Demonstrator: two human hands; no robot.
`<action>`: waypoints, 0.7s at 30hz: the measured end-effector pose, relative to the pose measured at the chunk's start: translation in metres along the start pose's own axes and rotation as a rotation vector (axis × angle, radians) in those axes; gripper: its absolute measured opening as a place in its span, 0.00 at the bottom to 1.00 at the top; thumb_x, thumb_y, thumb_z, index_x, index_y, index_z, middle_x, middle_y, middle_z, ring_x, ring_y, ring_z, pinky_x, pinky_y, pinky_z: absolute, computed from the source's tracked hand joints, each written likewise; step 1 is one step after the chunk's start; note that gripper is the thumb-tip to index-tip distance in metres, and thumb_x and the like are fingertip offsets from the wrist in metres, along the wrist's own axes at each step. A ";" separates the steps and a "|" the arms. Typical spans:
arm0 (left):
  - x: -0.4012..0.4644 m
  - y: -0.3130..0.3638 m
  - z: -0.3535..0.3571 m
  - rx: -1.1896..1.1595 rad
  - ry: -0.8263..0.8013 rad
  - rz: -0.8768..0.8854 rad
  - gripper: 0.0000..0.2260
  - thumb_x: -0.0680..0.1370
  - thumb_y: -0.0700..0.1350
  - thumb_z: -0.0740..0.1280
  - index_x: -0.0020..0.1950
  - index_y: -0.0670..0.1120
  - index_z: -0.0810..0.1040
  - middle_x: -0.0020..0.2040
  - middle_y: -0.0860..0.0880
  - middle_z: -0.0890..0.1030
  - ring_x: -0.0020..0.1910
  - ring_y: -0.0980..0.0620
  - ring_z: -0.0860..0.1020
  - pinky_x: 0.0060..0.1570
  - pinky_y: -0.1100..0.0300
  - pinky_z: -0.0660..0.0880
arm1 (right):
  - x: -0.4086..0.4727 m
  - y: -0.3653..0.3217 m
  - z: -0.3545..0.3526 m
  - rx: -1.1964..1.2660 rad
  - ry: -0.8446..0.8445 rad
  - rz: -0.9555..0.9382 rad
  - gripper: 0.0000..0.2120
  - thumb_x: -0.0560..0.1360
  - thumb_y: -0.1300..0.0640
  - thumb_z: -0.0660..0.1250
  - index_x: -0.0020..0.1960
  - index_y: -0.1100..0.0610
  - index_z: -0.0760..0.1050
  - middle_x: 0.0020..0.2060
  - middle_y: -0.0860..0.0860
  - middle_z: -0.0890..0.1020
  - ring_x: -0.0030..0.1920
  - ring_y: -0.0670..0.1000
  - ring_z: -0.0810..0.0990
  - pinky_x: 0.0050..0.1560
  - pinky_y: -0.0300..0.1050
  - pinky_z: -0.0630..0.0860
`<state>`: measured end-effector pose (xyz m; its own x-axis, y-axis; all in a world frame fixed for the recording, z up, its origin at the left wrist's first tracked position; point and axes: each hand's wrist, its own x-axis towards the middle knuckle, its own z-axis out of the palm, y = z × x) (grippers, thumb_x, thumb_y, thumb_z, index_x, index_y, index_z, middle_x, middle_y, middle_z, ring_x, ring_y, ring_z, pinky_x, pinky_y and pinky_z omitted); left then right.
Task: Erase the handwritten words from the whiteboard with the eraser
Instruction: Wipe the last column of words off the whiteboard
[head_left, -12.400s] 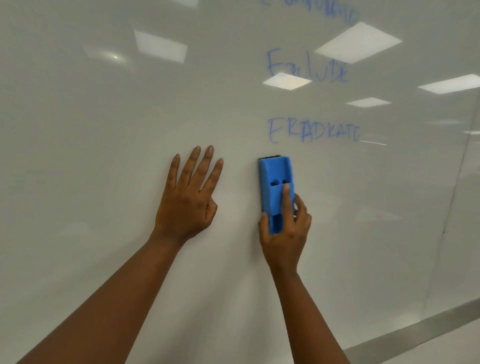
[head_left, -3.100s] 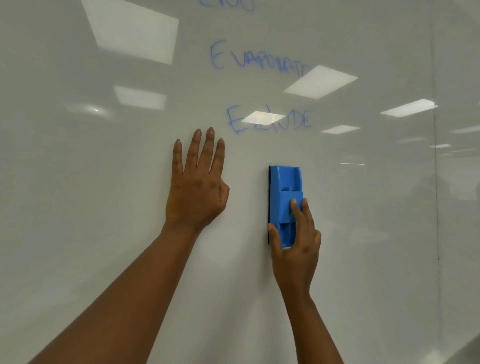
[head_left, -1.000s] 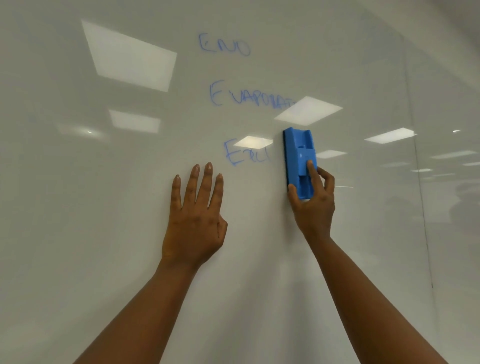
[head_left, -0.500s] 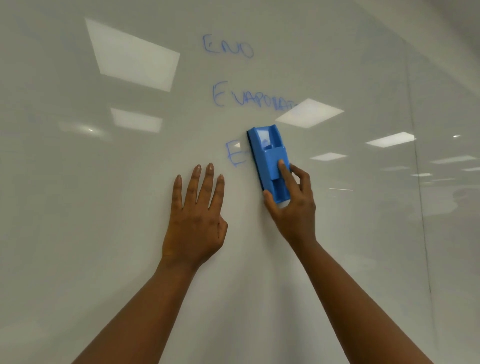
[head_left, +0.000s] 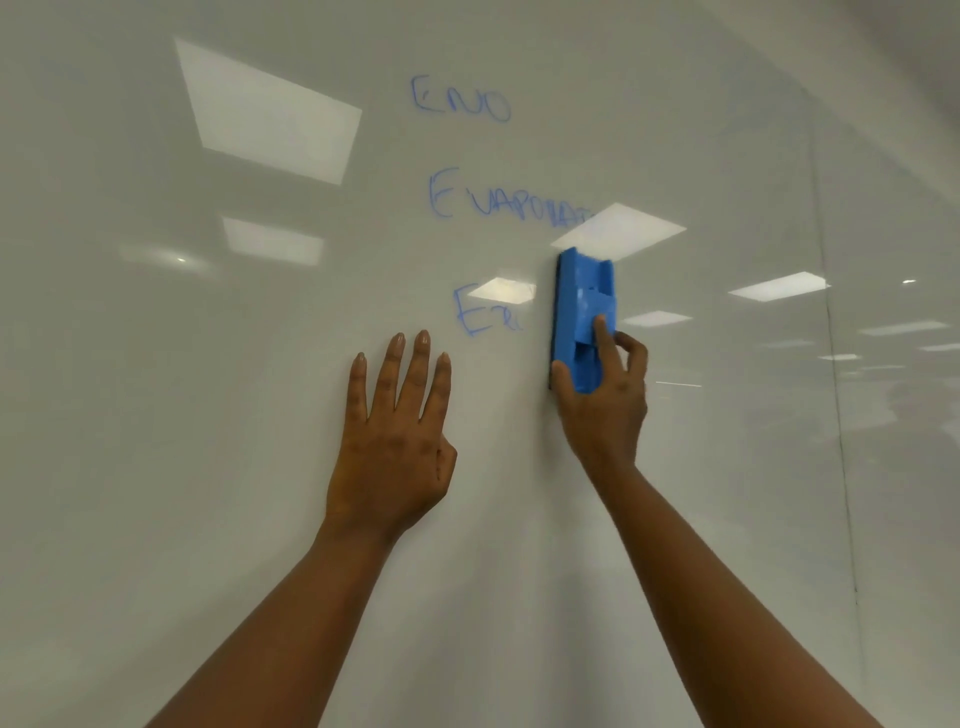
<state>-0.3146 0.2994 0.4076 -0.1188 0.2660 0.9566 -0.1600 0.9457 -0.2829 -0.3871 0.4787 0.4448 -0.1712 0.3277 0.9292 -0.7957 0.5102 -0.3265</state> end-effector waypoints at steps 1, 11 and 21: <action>0.000 0.000 0.000 -0.002 -0.001 0.000 0.27 0.74 0.44 0.51 0.72 0.38 0.65 0.72 0.36 0.63 0.72 0.36 0.61 0.68 0.35 0.59 | -0.007 -0.009 0.002 0.005 -0.028 -0.062 0.31 0.72 0.56 0.70 0.72 0.53 0.62 0.64 0.57 0.67 0.60 0.56 0.72 0.58 0.47 0.72; -0.001 0.001 0.001 -0.068 0.046 -0.011 0.23 0.73 0.43 0.50 0.67 0.37 0.63 0.71 0.36 0.65 0.71 0.36 0.63 0.67 0.36 0.61 | -0.027 -0.025 0.003 -0.061 -0.168 -0.367 0.31 0.70 0.57 0.72 0.70 0.57 0.64 0.64 0.60 0.69 0.58 0.57 0.72 0.54 0.41 0.69; -0.001 0.001 0.002 -0.065 0.068 -0.014 0.22 0.74 0.46 0.50 0.66 0.40 0.62 0.70 0.36 0.67 0.70 0.37 0.65 0.67 0.36 0.61 | -0.040 -0.047 0.020 -0.039 -0.145 -0.386 0.31 0.69 0.51 0.68 0.70 0.59 0.65 0.63 0.62 0.71 0.58 0.58 0.73 0.54 0.40 0.68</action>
<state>-0.3171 0.3001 0.4059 -0.0494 0.2623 0.9637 -0.0972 0.9590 -0.2660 -0.3545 0.4259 0.4267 0.0529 -0.0079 0.9986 -0.7953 0.6043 0.0469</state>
